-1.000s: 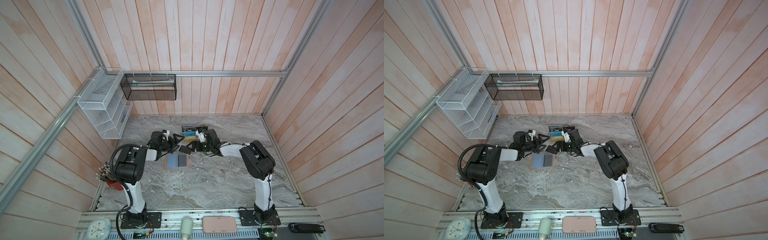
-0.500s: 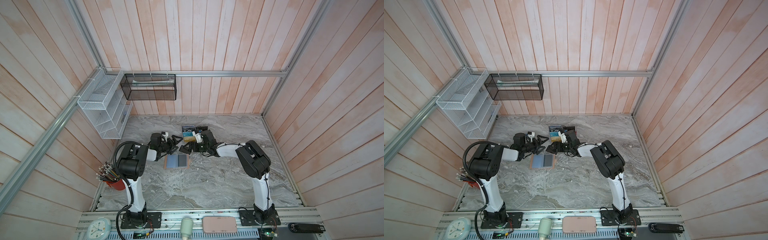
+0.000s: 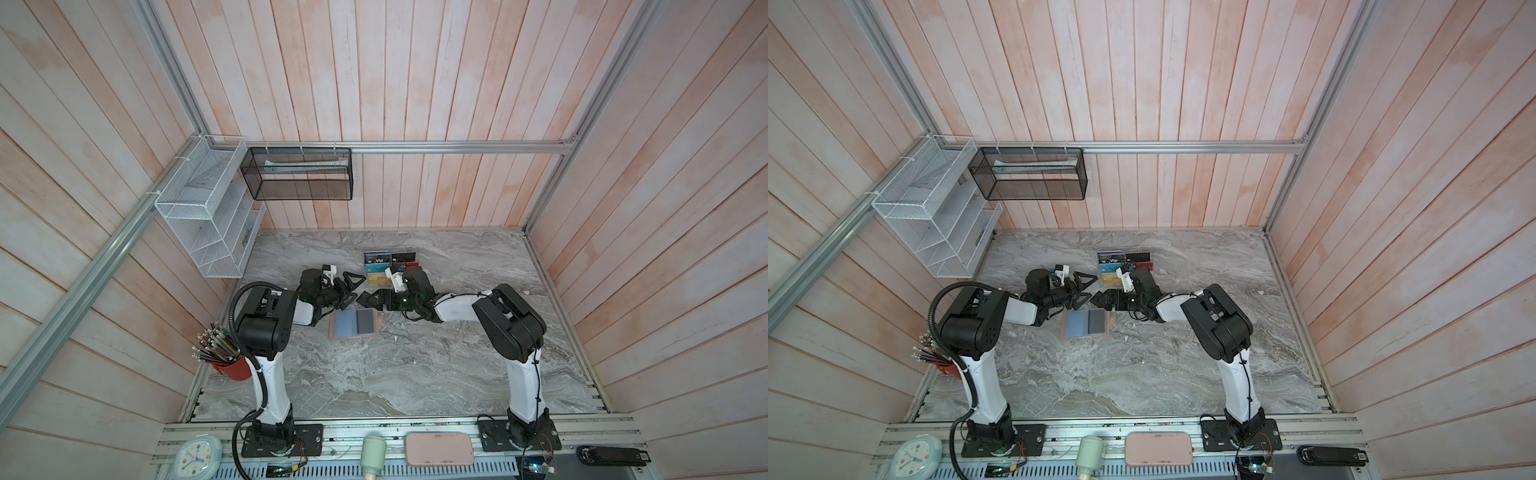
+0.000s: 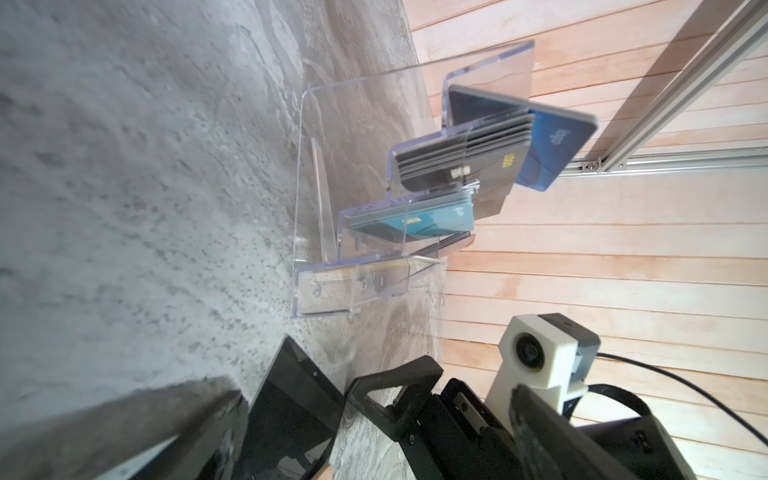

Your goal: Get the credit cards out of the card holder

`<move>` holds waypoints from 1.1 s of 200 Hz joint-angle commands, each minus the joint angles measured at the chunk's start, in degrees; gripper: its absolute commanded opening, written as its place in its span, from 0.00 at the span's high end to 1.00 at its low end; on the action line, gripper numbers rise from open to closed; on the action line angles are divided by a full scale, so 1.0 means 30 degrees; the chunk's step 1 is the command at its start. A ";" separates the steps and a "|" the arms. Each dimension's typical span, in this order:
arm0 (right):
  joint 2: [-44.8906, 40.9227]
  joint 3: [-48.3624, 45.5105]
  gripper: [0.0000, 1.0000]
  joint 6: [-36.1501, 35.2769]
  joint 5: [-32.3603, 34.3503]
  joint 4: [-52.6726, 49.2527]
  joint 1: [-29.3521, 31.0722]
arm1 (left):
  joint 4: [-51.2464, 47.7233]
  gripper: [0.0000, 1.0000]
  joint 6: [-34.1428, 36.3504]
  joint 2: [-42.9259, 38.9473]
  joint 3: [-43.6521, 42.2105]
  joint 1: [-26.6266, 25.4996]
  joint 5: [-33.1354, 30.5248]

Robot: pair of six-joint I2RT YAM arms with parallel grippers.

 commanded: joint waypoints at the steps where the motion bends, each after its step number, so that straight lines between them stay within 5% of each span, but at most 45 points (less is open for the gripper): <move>1: -0.0549 -0.0900 0.05 0.0423 0.0009 -0.0095 0.0129 | -0.0318 0.00 -0.0118 0.0718 -0.0636 -0.0251 0.0273; 129: -0.2597 -0.3191 0.05 0.0426 -0.0323 0.1206 0.0094 | 0.0444 0.00 -0.0649 0.1308 -0.0584 -0.0959 0.0434; 220: -0.5386 -0.4767 0.05 -0.0748 0.0304 0.0186 0.0652 | -0.1508 0.00 -0.0072 -0.4337 -0.1487 -0.0547 0.0247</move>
